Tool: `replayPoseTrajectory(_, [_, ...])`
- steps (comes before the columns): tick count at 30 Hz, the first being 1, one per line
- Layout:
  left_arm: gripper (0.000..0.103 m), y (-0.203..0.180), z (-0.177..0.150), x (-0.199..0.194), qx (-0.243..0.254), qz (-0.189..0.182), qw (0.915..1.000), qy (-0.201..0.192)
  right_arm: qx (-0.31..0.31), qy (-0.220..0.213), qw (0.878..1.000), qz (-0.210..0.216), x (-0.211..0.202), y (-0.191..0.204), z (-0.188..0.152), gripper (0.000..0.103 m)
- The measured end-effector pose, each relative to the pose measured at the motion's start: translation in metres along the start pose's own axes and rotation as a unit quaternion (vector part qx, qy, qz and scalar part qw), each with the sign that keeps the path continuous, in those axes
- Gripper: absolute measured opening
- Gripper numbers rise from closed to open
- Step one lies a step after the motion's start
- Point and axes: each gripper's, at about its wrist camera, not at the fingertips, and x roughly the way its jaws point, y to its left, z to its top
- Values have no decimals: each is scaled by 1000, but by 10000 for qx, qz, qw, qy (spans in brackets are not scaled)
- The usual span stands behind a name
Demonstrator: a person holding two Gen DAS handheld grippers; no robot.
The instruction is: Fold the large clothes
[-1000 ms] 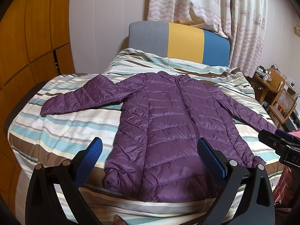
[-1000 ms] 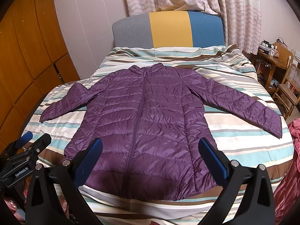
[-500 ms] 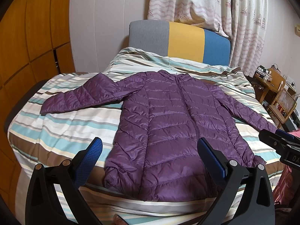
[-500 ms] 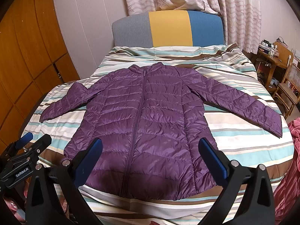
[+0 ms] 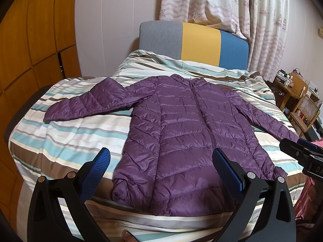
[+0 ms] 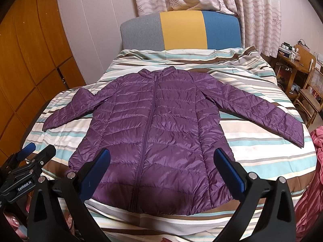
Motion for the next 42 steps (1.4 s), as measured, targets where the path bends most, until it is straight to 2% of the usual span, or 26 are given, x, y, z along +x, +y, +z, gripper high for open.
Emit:
replayPoseTrajectory(27, [100,2,1,11,-77,39,9998,152,43,46,9999,120,10,-5,2,101])
replayPoseTrajectory(34, [100,3,1,30,-72,119,9993,361,273,29,9994,233,28,-23,-2,101])
replayPoseTrajectory(37, [100,5,2,45,-81,143,9988,461,307,-195,9989,305,34,-32,-3,101])
replayPoseTrajectory(38, [100,7,2,51,-83,159,9986,496,391,-262,9987,213,38,-38,-4,101])
replayPoseTrajectory(40, [100,9,2,63,-114,129,9984,536,580,-161,9981,103,48,-50,-7,101])
replayPoseTrajectory(42, [100,14,4,77,-179,112,9983,535,829,155,9964,18,66,-70,-9,101])
